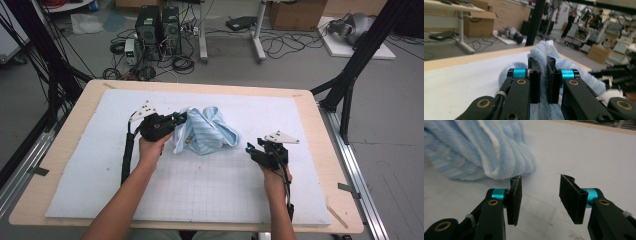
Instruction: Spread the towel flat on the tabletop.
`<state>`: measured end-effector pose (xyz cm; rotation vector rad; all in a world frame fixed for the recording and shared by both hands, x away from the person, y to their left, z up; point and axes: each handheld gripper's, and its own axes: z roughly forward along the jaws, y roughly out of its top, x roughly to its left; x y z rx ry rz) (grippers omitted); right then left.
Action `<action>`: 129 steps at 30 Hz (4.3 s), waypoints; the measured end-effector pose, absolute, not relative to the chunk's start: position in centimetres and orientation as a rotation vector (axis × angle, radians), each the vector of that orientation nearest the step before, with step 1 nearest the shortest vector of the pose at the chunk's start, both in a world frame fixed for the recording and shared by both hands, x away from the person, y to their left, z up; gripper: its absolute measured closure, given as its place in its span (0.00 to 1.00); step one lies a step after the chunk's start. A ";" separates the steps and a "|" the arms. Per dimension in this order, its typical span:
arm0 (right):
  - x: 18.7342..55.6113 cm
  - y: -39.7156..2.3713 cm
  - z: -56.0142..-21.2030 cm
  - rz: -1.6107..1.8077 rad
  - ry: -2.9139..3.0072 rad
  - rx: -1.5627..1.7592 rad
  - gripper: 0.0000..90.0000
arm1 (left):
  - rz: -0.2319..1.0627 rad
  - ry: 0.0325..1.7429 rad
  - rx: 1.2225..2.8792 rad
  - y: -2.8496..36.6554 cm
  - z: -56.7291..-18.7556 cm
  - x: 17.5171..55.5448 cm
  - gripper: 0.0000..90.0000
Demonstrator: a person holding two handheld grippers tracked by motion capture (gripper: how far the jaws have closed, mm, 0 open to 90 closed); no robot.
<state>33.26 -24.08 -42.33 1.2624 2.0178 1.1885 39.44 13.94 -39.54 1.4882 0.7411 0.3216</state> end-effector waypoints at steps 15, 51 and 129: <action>33.6 -16.4 -44.2 1.248 2.327 1.092 0.45 | 0.352 0.749 1.513 14.9 -38.8 39.9 0.93; 37.1 -17.4 -33.0 1.098 2.256 0.892 0.90 | 0.362 0.632 1.490 18.0 -36.6 37.5 0.93; 38.3 -12.7 -43.5 1.284 2.517 0.809 0.40 | 0.457 0.892 1.685 21.3 -42.4 38.7 0.91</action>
